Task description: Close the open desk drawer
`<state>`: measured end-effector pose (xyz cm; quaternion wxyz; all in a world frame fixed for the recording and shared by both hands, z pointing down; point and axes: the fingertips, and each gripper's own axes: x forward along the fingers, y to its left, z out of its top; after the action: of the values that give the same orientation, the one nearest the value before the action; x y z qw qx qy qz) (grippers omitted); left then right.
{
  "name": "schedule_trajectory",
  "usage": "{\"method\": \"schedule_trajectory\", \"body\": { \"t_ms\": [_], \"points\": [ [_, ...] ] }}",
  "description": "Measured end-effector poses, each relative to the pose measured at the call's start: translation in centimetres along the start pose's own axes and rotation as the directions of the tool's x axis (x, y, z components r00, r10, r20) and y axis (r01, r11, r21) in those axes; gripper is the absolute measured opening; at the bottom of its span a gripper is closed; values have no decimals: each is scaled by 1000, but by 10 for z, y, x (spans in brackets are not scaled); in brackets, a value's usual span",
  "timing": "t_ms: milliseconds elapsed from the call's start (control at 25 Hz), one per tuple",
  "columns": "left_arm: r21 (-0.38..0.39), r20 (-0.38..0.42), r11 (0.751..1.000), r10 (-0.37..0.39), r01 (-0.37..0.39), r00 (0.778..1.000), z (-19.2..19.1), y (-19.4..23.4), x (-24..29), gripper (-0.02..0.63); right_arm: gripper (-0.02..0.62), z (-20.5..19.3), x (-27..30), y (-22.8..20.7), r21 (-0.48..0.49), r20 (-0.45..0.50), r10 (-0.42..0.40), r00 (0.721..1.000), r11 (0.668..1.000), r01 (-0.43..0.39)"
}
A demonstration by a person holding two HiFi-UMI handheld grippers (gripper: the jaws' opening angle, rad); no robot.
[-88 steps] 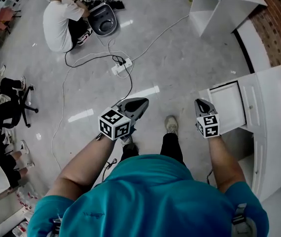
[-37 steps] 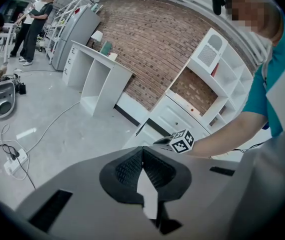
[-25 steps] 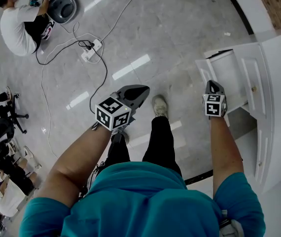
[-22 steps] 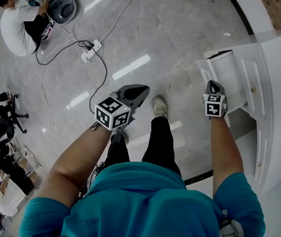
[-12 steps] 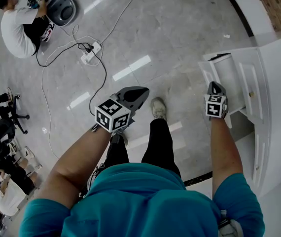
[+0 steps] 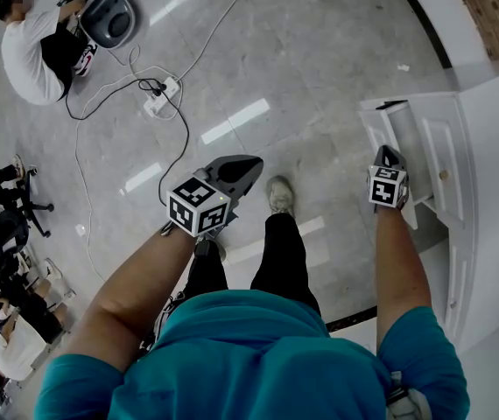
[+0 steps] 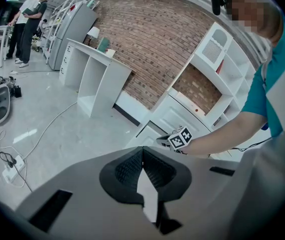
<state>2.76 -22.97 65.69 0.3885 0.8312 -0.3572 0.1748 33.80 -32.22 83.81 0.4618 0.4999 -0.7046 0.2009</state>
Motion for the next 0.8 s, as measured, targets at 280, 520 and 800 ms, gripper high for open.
{"method": "schedule_trajectory", "body": {
  "t_ms": [280, 520, 800],
  "points": [
    [-5, 0, 1000, -2, 2, 1000, 8, 1, 10, 15, 20, 1, 7, -15, 17, -12, -18, 1000, 1000, 18],
    [-7, -7, 1000, -2, 2, 1000, 13, 5, 18, 15, 20, 8, 16, -26, 36, -10, -35, 999, 999, 35],
    [-11, -17, 1000, -4, 4, 1000, 16, 10, 23, 15, 20, 7, 27, -40, 38, -28, -56, 998, 998, 57]
  ]
}}
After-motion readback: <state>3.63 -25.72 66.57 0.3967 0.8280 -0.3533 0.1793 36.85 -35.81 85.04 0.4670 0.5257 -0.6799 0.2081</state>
